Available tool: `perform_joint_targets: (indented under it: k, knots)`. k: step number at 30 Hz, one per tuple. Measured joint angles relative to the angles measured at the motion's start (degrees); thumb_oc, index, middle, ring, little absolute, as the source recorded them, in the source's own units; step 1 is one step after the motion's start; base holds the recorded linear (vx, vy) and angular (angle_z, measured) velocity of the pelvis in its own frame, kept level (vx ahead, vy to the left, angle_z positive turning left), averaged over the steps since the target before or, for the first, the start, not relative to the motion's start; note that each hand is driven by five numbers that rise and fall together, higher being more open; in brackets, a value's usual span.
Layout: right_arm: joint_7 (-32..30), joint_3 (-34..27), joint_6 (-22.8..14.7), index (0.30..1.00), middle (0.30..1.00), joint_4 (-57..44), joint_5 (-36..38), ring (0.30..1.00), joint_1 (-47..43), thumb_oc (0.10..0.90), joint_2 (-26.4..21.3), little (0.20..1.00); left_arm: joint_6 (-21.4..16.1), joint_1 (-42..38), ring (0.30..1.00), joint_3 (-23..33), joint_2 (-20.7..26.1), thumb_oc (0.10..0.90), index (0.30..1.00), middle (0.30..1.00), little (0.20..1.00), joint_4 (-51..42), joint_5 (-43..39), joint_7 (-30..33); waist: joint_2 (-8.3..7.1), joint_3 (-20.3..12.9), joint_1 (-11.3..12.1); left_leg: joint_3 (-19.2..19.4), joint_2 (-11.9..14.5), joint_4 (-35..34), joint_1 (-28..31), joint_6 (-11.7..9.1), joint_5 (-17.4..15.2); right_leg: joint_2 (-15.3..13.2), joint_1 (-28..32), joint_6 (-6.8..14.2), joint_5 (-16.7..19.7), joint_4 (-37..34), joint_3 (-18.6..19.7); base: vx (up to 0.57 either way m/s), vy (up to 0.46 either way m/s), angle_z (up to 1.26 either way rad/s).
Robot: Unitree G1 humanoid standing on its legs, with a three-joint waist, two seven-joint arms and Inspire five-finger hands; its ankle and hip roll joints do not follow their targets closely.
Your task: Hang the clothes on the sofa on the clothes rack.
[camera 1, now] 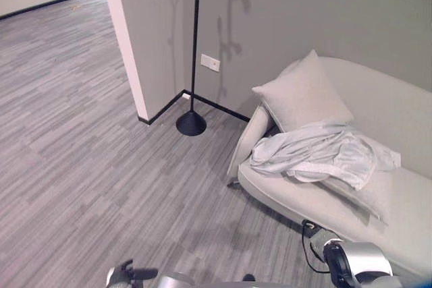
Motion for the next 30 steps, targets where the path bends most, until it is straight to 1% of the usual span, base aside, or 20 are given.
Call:
perform_joint_targets:
  k: [3,4,5,6,7,8,10,11,12,13,14,15,16,17,19,22,24,25,27,30]
  knots:
    - [0.4,0.3,-1.0,0.900,0.900,-2.5,0.0,0.900,-0.7,0.800,2.0,0.900,1.2,2.3,0.900,-2.1,1.6,0.800,0.900,0.900,0.900,0.1,-0.2,0.8,-0.54,-0.2,0.3,-1.5,3.0,1.2,-0.3,-2.3,-0.5,4.0,0.8,-0.7,-2.9,-0.1,-0.3,-0.02,-0.287,0.35]
    - [0.3,0.9,-2.1,0.900,0.900,-2.8,0.1,0.900,-2.8,0.800,2.4,0.900,1.7,0.7,0.900,-5.6,2.6,0.800,0.900,0.900,0.900,-2.0,-0.3,1.3,-1.13,1.1,0.8,-2.7,1.5,13.3,-7.0,-3.4,-1.5,4.4,-0.2,-2.3,-4.2,0.9,-0.3,0.03,-0.129,0.17]
    - [0.4,0.8,-2.3,0.900,0.900,-2.4,0.1,0.900,-4.7,0.800,2.5,0.900,1.6,-0.2,0.900,-7.0,2.6,0.800,0.900,0.900,0.900,-2.9,-0.3,1.4,-1.20,1.5,1.0,-3.2,0.5,20.5,-10.8,-2.6,-1.0,4.1,-0.1,-3.0,-4.0,1.0,0.0,0.09,-0.070,-0.03]
    - [0.4,1.1,-2.7,0.900,0.900,-1.9,0.4,0.900,-7.0,0.800,2.5,0.900,1.4,-1.2,0.900,-7.6,1.8,0.800,0.900,0.900,0.900,-4.6,-0.8,1.1,-0.01,1.7,1.5,-2.3,0.1,24.9,-12.7,-0.9,-0.1,4.3,0.6,-4.0,-3.7,0.3,0.6,0.16,-0.006,-0.14]
    - [0.3,1.1,-2.8,0.900,0.900,-1.7,0.7,0.900,-8.0,0.800,2.2,0.900,1.3,-2.2,0.900,-8.8,1.1,0.800,0.900,0.900,0.900,-5.6,-1.0,1.2,0.06,1.7,1.4,-1.4,0.5,25.3,-13.3,-0.5,-0.4,4.2,1.2,-4.2,-3.5,-0.2,0.6,0.22,0.039,-0.02]
    - [0.2,2.6,-3.1,0.900,0.900,-1.8,1.9,0.900,-9.2,0.800,1.7,0.900,1.2,-3.7,0.900,-10.9,0.3,0.800,0.900,0.900,0.900,-9.1,-1.7,1.0,1.13,2.5,1.7,-0.4,-2.0,22.1,-14.3,-0.4,-1.0,3.5,0.7,-4.2,-3.5,-0.3,0.8,0.23,0.096,0.14]
    - [0.0,3.1,-3.6,0.900,0.900,-1.9,2.5,0.900,-11.0,0.800,1.0,0.900,0.1,-6.5,0.900,-13.7,-1.3,0.800,0.900,0.900,0.900,-13.9,-2.2,0.5,1.51,3.5,1.7,-0.5,-7.2,11.9,-14.2,0.7,0.6,1.3,-1.1,-4.1,-3.5,-0.3,1.5,0.21,0.138,0.02]
    - [-0.3,3.7,-3.5,0.900,0.900,-1.9,2.5,0.900,-12.2,0.800,1.0,0.900,0.1,-7.2,0.900,-16.1,-1.8,0.800,0.900,0.900,0.900,-17.4,-2.1,0.4,3.02,3.5,1.7,0.5,-11.0,6.9,-14.4,3.5,2.4,0.5,-2.6,-3.9,-3.4,-0.4,2.3,0.24,0.156,-0.25]
    - [-0.4,3.9,-3.3,0.900,0.900,-1.8,2.4,0.900,-12.7,0.800,0.8,0.900,-0.1,-7.4,0.900,-17.4,-2.3,0.800,0.900,0.900,0.900,-19.2,-1.9,0.3,4.64,3.2,1.7,1.3,-12.1,4.5,-14.1,4.4,2.7,0.7,-3.5,-3.8,-3.8,-0.5,2.6,0.30,0.186,-0.97]
    - [-0.9,4.1,-2.4,0.900,0.900,-1.1,2.2,0.900,-13.9,0.800,1.4,0.900,0.3,-8.4,0.900,-20.4,-2.5,0.800,0.900,0.900,0.900,-20.6,0.6,0.4,6.43,3.2,3.8,0.6,-13.1,2.4,-12.9,6.6,4.7,0.9,-4.5,-3.6,-3.8,-0.6,5.5,0.28,0.217,-1.12]
    - [-1.1,4.4,-2.0,0.900,0.900,-0.9,2.0,0.900,-13.9,0.800,2.1,0.900,0.5,-8.5,0.900,-22.1,-2.4,0.800,0.900,0.900,0.900,-21.0,1.6,0.5,7.41,2.8,3.9,0.5,-13.0,0.8,-12.2,6.9,5.1,1.1,-4.5,-2.1,-3.9,-0.2,6.3,0.21,0.149,-0.91]
    - [-1.6,2.8,-1.4,0.900,0.900,0.0,2.1,0.900,-13.7,0.800,2.2,0.900,1.2,-9.3,0.900,-24.3,-2.7,0.800,0.900,0.900,0.900,-22.2,4.4,0.5,9.85,2.7,2.6,0.9,-11.7,0.3,-11.2,8.0,7.2,2.0,-3.8,-2.4,-4.4,3.8,4.8,0.23,0.132,-0.03]
    - [-2.4,0.3,-1.1,0.900,0.900,1.2,2.4,0.900,-13.7,0.800,2.2,0.900,1.6,-9.6,0.900,-27.0,-1.6,0.800,0.900,0.900,0.900,-24.8,5.8,0.8,10.20,2.5,1.8,0.8,-11.7,0.6,-11.2,8.3,7.5,2.1,-3.4,-3.0,-6.0,8.5,4.2,0.31,0.179,0.33]
    - [-3.8,-0.8,-0.8,0.900,0.900,2.6,2.6,0.900,-13.2,0.800,2.4,0.900,1.1,-10.5,0.900,-29.4,0.3,0.800,0.900,0.900,0.900,-27.9,8.9,0.4,8.97,2.1,1.8,1.8,-12.3,0.2,-10.8,8.3,8.5,1.1,-2.1,-2.1,-12.2,12.3,4.1,0.41,0.243,0.25]
    - [-3.7,-0.8,-0.8,0.900,0.900,2.1,2.5,0.900,-11.7,0.800,3.8,0.900,2.2,-11.0,0.900,-31.5,3.0,0.800,0.900,0.900,0.900,-32.3,13.2,0.3,7.32,1.9,1.5,2.3,-13.6,1.0,-10.1,9.0,8.9,-0.2,-0.8,-0.8,-15.1,11.0,4.2,0.29,0.194,-0.13]
    - [-4.8,-0.9,-0.2,0.900,0.900,2.4,2.5,0.900,-10.6,0.800,4.6,0.900,2.8,-12.0,0.900,-32.0,2.5,0.800,0.900,0.900,0.900,-33.0,17.0,1.2,6.87,1.5,1.0,4.4,-13.6,-0.7,-6.7,10.3,9.4,-0.9,0.6,0.8,-14.2,12.2,4.7,0.17,0.183,-0.40]
    - [-5.9,1.2,-0.4,0.900,0.900,1.8,2.3,0.900,-10.1,0.800,5.5,0.900,4.0,-13.5,0.900,-35.3,2.6,0.800,0.900,0.900,0.900,-33.3,19.4,2.2,7.66,1.4,-0.3,5.0,-12.8,-1.7,-4.8,10.7,10.1,-0.8,-1.8,1.7,-14.2,19.4,4.7,0.15,0.149,-0.26]
    - [-7.0,4.0,-0.9,0.900,0.900,-0.3,2.4,0.900,-8.2,0.800,7.2,0.900,5.3,-16.3,0.900,-40.4,2.3,0.800,0.900,0.900,0.900,-33.4,20.6,2.4,8.24,1.6,-3.0,4.7,-12.1,-2.0,-2.6,11.8,8.9,-0.9,-5.5,2.4,-13.8,30.3,5.7,0.13,0.095,0.01]
    - [-7.7,4.2,-0.8,0.900,0.900,-0.6,2.3,0.900,-6.3,0.800,8.8,0.900,4.9,-17.9,0.900,-41.5,1.0,0.800,0.900,0.900,0.900,-34.3,21.4,1.8,7.91,1.3,-5.0,4.5,-12.1,-2.9,0.2,11.5,8.8,-2.5,-8.7,2.0,-14.5,37.0,5.6,0.13,-0.056,0.01]
    - [-9.8,2.9,-0.7,0.900,0.900,-1.2,2.5,0.900,-5.7,0.800,10.4,0.900,4.4,-19.3,0.900,-40.4,-1.0,0.800,0.900,0.900,0.900,-34.5,22.1,2.0,6.72,0.4,-5.8,4.5,-11.9,-3.4,0.1,11.3,8.4,-4.4,-10.5,3.1,-13.8,27.3,5.4,0.22,-0.174,-0.08]
